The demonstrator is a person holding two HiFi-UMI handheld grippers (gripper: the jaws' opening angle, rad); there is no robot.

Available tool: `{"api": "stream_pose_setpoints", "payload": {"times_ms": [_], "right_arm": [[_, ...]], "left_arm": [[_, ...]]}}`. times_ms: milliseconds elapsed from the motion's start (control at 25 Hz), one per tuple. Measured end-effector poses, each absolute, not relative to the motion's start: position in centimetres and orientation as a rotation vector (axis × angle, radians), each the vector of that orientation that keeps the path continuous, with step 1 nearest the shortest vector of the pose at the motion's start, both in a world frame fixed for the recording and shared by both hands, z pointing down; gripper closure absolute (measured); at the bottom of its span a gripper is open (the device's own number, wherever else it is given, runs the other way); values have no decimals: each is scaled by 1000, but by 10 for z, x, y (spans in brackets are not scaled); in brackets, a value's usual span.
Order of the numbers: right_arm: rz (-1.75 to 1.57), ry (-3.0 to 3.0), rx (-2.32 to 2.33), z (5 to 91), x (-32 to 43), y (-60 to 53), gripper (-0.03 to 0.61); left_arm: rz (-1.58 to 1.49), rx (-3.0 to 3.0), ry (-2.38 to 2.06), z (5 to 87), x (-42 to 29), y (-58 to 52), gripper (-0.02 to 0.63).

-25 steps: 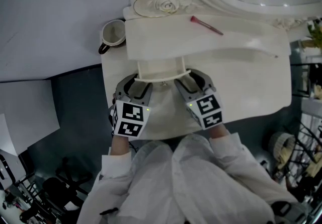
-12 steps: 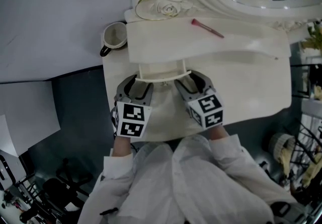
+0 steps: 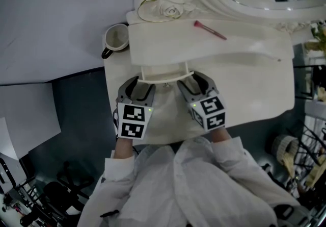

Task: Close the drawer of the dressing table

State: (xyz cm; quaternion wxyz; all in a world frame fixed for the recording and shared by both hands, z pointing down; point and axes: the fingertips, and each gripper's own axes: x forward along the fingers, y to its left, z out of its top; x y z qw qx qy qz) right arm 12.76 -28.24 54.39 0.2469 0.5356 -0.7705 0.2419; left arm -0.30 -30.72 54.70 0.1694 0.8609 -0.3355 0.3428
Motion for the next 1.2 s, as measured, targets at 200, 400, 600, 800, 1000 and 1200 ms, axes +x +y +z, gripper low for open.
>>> {"api": "stream_pose_setpoints", "payload": {"times_ms": [200, 400, 600, 800, 1000, 1200], "right_arm": [[650, -2091, 1468, 543, 130, -286, 385], [658, -2094, 1474, 544, 130, -289, 385], [657, -2090, 1481, 543, 131, -294, 385], [660, -2082, 1499, 543, 133, -298, 385], [679, -2090, 1515, 544, 134, -303, 384], [693, -2096, 1522, 544, 133, -307, 384]], "left_arm": [[955, 2430, -970, 548, -3, -311, 407], [940, 2407, -977, 548, -4, -315, 407], [922, 2390, -978, 549, -4, -318, 406], [915, 2390, -973, 549, -1, -321, 406], [916, 2388, -980, 549, -1, -326, 402], [923, 2386, -991, 548, -3, -332, 399]]}}
